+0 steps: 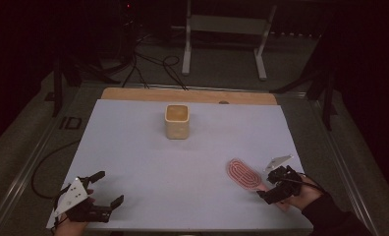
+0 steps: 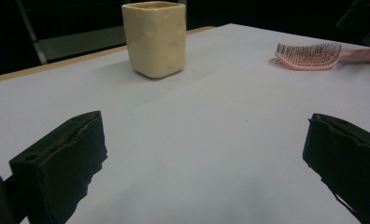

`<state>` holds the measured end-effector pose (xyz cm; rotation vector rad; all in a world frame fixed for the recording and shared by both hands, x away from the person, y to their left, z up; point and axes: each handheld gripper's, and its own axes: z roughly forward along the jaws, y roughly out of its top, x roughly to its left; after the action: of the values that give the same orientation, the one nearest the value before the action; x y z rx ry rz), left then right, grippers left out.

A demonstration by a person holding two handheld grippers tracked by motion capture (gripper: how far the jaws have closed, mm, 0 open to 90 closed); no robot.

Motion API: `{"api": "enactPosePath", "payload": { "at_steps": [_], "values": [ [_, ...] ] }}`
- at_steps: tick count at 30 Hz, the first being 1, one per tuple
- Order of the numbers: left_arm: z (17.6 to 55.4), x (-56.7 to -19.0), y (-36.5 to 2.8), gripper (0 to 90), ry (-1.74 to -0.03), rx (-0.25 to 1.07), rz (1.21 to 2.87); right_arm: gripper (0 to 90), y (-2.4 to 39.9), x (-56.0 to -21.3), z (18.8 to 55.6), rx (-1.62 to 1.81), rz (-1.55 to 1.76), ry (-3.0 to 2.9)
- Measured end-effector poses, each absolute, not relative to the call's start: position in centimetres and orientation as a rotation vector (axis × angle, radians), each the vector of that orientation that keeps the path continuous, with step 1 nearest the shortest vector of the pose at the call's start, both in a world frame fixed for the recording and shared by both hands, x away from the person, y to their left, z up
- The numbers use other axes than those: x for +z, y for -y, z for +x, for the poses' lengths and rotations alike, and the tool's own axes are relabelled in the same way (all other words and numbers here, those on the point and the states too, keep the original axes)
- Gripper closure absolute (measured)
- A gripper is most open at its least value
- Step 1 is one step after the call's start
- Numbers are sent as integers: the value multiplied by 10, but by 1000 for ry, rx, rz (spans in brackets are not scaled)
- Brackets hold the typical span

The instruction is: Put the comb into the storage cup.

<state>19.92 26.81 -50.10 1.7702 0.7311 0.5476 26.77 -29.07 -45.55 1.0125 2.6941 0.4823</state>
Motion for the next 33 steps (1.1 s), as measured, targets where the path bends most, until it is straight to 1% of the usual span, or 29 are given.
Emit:
{"api": "enactPosePath", "payload": {
  "at_steps": [6, 8, 12, 14, 16, 17, 19, 20, 21, 23, 24, 26, 27, 31, 33],
  "values": [
    [199, -501, -268, 0, -729, 545, 1771, 181, 291, -467, 275, 448, 1095, -2741],
    [199, -501, -268, 0, -730, 543, 1770, 172, 291, -469, 276, 431, 1073, -2742],
    [199, -502, -268, 0, -729, 544, 1772, 223, 289, -473, 278, 383, 1057, -2771],
    [199, -502, -268, 0, -731, 543, 1771, 232, 287, -476, 281, 337, 1094, -2801],
    [199, -502, -268, 0, -730, 544, 1772, 274, 285, -478, 283, 291, 1082, -2813],
    [199, -502, -268, 0, -729, 544, 1772, 278, 284, -479, 283, 281, 1082, -2816],
    [200, -502, -268, 0, -732, 543, 1771, 329, 282, -479, 285, 272, 1076, -2823],
    [200, -502, -268, 0, -732, 543, 1772, 339, 282, -479, 286, 267, 1074, -2824],
    [199, -502, -268, 0, -729, 546, 1773, 388, 281, -480, 287, 260, 1081, -2822],
    [199, -502, -268, 0, -728, 546, 1775, 425, 279, -480, 288, 248, 1092, -2828],
    [199, -502, -268, 0, -729, 546, 1774, 474, 279, -479, 290, 238, 1088, -2832],
    [199, -502, -268, 0, -729, 546, 1774, 516, 279, -479, 292, 236, 1091, -2834],
    [199, -502, -268, 0, -728, 547, 1774, 552, 278, -480, 293, 225, 1088, -2837],
    [199, -502, -268, 0, -731, 545, 1773, 621, 276, -480, 295, 172, 1075, -2850],
    [199, -502, -268, 0, -728, 546, 1774, 638, 276, -480, 296, 170, 1068, -2857]
  ]
}}
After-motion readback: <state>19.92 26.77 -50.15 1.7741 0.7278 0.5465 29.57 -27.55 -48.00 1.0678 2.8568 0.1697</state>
